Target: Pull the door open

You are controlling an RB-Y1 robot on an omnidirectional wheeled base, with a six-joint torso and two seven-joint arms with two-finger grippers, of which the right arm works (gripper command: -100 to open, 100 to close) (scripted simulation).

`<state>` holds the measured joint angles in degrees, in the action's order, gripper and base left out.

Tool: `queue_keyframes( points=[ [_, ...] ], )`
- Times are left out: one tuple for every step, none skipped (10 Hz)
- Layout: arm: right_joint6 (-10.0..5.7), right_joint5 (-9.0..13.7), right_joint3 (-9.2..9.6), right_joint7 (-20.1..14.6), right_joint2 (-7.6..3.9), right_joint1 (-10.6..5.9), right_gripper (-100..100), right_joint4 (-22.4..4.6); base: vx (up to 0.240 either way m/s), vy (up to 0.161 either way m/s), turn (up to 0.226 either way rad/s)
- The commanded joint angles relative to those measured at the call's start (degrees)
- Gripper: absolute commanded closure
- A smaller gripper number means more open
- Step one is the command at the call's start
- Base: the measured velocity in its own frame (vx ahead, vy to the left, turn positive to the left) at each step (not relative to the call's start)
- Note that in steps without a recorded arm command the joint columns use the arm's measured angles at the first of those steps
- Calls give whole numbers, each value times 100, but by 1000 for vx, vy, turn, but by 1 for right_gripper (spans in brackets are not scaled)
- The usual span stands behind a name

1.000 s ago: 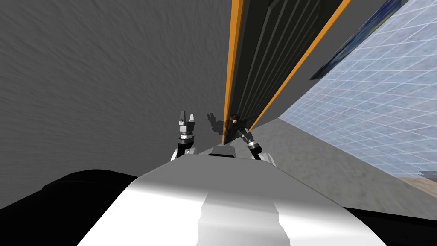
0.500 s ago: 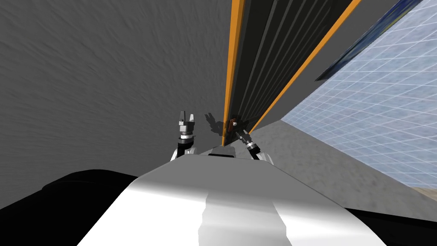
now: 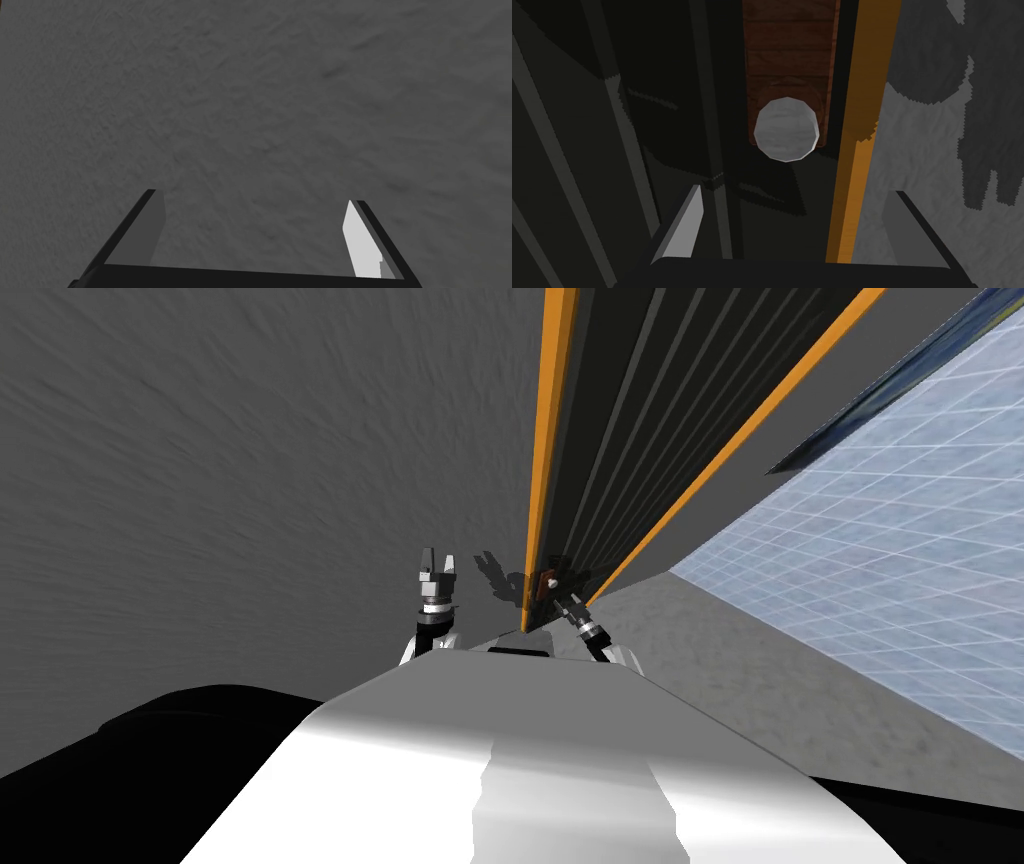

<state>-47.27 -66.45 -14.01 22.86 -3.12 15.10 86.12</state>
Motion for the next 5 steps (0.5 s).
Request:
queue_keyframes(
  points=[
    [9,89,-151,-3,-128,-126,-100,-176,-76,115,169],
    [-3,214,-342,17,-271,-279,-100,-416,-60,163,234],
    [-3,214,-342,17,-271,-279,-100,-416,-15,137,66],
    [-10,280,-443,28,-345,-360,-100,-543,20,105,72],
    [-16,346,-545,38,-418,-441,-100,-670,44,72,171]
  ],
)
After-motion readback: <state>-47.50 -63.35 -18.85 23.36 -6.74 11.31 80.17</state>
